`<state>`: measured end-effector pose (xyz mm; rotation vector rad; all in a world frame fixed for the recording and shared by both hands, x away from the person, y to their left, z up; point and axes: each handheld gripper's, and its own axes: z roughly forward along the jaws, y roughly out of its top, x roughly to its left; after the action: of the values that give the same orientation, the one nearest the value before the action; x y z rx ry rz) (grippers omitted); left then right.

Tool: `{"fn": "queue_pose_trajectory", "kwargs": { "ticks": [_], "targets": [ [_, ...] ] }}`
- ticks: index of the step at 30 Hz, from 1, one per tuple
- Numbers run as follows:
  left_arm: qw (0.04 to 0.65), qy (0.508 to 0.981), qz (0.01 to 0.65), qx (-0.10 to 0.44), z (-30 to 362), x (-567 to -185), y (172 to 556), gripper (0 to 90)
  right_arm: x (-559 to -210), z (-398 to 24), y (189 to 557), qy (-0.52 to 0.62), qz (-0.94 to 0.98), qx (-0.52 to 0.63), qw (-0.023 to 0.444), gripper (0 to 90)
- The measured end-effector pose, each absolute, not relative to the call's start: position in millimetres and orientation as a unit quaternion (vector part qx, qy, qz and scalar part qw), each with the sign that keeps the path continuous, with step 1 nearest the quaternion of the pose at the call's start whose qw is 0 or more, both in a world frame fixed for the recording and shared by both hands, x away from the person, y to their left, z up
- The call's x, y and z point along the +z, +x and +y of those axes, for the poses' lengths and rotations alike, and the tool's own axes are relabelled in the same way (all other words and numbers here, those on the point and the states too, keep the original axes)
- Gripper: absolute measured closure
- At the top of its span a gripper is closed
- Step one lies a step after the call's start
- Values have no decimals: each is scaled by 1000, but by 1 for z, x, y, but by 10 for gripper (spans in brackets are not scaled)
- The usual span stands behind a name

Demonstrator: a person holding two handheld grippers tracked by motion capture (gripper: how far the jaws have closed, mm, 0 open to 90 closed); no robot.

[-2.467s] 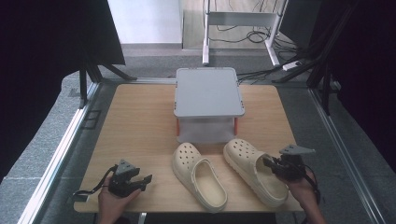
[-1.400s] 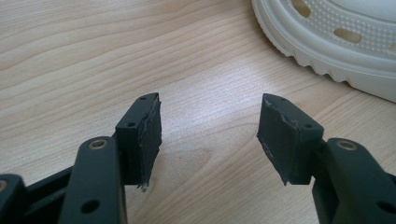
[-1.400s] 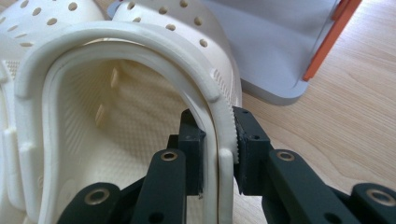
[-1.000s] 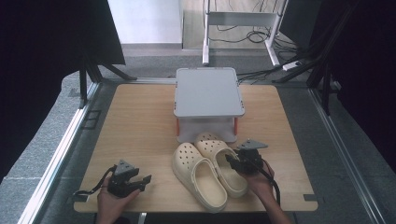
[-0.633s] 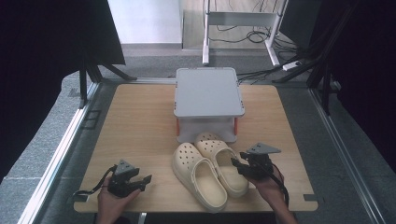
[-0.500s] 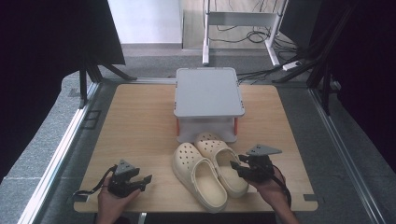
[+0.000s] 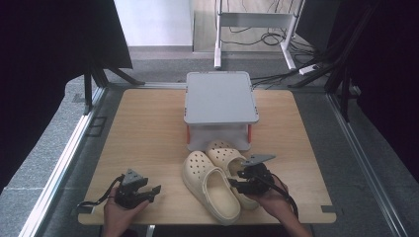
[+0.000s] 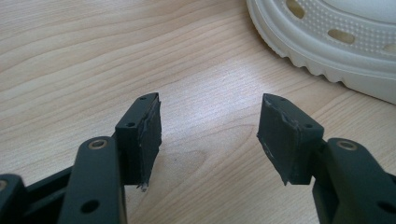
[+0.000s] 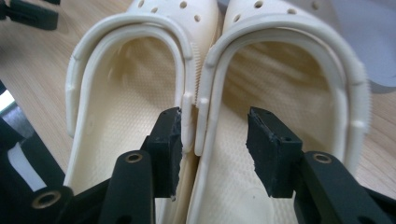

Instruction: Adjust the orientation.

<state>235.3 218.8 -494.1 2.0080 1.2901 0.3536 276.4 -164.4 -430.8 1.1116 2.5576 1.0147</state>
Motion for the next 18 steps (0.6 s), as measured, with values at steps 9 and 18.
{"fn": "queue_pose_trajectory", "kwargs": {
  "ticks": [9, 18],
  "targets": [
    [357, 777, 500, 136, 219, -494, 236, 402, -431, -156, 281, 374, 866, 326, 66, 524],
    [358, 776, 500, 138, 219, -495, 236, 402, -432, -132, 294, 372, 884, 276, 62, 491]
  ]
}}
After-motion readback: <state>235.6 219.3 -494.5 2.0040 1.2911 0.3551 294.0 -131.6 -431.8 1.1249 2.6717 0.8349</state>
